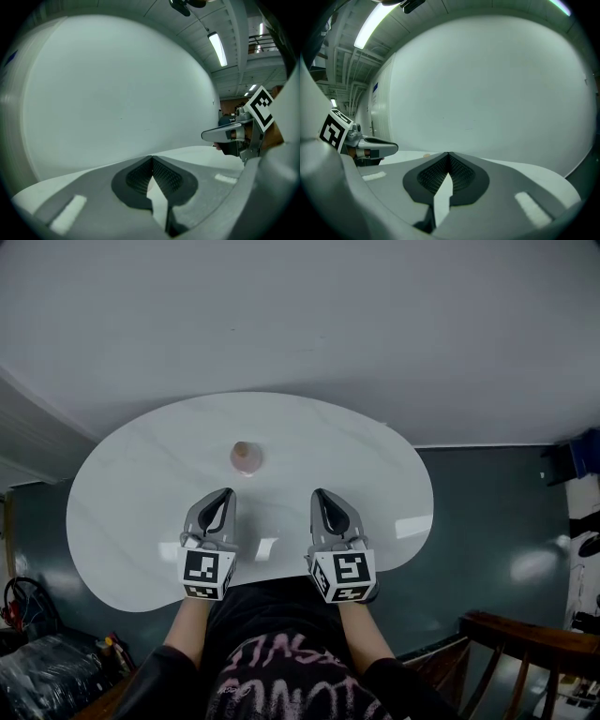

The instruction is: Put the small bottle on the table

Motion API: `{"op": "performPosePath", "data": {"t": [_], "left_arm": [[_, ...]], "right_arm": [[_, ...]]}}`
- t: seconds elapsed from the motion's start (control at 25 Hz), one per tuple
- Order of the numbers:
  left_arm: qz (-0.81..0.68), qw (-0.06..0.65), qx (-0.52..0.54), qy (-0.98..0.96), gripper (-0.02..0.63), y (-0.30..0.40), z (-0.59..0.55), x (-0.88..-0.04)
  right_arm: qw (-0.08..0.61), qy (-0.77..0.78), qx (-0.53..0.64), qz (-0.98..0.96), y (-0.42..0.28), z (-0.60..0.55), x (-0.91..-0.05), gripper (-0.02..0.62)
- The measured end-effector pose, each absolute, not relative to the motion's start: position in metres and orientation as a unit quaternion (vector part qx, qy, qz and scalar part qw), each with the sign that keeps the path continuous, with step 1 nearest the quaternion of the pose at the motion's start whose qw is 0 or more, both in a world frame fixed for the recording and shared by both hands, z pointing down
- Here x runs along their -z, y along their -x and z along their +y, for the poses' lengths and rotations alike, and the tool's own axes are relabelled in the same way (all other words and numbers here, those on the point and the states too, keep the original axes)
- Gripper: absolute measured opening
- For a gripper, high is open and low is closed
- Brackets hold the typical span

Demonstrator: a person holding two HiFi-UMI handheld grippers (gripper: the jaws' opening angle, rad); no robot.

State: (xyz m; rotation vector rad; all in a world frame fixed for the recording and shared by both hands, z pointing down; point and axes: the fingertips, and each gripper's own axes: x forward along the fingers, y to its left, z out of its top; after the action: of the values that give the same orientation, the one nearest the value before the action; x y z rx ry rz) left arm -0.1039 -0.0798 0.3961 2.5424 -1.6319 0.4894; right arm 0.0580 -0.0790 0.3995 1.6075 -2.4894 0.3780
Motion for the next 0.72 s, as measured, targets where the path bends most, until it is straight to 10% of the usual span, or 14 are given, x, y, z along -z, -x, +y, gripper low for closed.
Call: {"op": "performPosePath", "data": {"t": [0.72], "left_arm": [[-0.537, 0.026, -0.152, -0.829, 0.002, 0.104, -0.074, -0.37]], "right_arm": [[0.071, -0.55, -0.107, -0.825, -0.07, -0.068, -0.379, 0.009]]}}
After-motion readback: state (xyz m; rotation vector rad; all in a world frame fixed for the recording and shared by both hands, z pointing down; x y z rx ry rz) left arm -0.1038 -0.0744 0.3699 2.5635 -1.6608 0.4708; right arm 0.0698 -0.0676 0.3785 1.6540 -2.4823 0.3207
